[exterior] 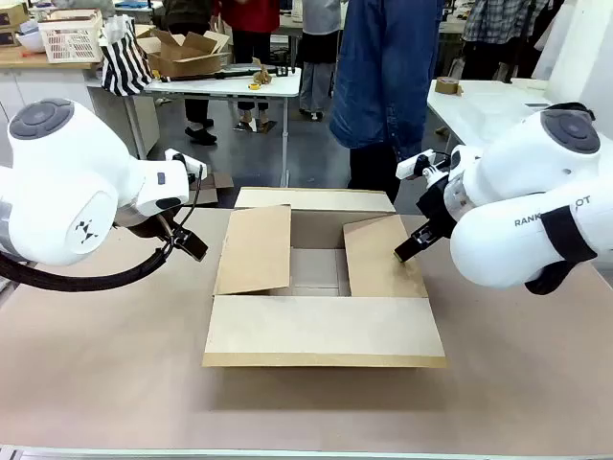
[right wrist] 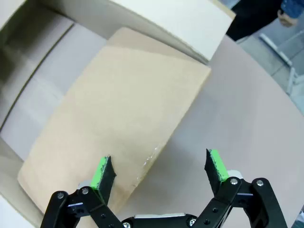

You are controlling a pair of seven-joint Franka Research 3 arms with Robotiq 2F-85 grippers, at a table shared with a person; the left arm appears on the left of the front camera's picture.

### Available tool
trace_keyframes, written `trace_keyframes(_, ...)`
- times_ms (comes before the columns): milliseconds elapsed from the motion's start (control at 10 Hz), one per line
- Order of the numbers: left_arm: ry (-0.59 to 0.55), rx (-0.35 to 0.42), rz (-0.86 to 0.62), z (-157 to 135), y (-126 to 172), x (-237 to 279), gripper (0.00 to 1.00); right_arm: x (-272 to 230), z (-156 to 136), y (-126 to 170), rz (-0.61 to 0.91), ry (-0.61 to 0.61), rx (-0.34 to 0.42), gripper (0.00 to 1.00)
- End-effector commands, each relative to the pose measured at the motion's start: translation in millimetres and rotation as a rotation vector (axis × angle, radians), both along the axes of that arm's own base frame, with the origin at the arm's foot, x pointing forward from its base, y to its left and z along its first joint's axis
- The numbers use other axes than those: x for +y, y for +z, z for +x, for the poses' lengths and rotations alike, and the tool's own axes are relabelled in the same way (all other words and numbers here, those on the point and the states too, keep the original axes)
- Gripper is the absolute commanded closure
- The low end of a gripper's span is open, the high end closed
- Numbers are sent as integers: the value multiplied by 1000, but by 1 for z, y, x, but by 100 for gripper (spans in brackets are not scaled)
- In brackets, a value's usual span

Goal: Pack the gift set into the box.
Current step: Place both hands on the side flaps of the Package Box and spread them outward.

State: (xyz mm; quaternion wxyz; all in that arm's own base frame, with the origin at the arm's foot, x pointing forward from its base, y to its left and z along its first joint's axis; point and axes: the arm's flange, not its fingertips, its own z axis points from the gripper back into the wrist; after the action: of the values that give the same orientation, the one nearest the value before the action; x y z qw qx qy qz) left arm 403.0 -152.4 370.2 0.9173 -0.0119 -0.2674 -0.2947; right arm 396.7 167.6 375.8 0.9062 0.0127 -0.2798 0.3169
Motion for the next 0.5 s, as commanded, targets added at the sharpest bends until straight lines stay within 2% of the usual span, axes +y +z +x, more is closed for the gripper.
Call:
trace_keyframes(0, 0, 0, 0, 0, 0, 0, 0, 0, 0, 0, 0, 0, 0, 0)
trace_keyframes(400, 0, 0, 0, 0, 0, 0, 0, 0, 0, 0, 0, 0, 0, 0)
